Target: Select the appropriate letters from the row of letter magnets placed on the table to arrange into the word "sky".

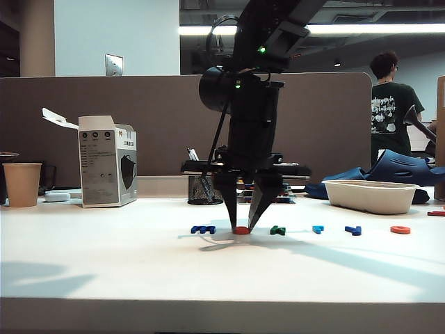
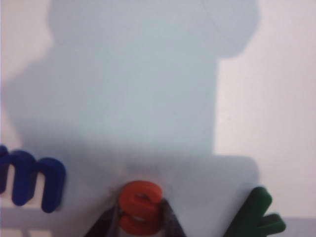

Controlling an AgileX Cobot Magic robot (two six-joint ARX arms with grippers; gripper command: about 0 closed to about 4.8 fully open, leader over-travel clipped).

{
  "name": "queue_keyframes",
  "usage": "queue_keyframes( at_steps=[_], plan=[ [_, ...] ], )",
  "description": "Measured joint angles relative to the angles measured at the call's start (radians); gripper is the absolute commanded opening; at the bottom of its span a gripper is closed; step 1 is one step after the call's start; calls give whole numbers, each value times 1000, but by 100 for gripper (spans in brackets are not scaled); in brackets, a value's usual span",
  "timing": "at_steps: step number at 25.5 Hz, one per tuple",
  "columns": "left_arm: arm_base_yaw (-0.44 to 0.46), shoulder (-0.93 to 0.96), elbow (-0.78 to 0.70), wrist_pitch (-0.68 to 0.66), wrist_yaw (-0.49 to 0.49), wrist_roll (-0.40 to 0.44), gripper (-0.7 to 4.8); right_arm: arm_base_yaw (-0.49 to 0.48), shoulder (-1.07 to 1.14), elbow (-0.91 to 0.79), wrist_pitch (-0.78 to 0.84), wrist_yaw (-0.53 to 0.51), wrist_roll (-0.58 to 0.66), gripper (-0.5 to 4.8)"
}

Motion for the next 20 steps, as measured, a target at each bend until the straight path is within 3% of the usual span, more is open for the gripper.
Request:
queue_keyframes(
  at_steps=[2,20],
  plan=[
    [0,0,0,0,0,0,-4,-2,0,0,0,-3,1,73],
    [0,0,0,0,0,0,-4,0,0,0,-2,-3,0,72]
  ],
)
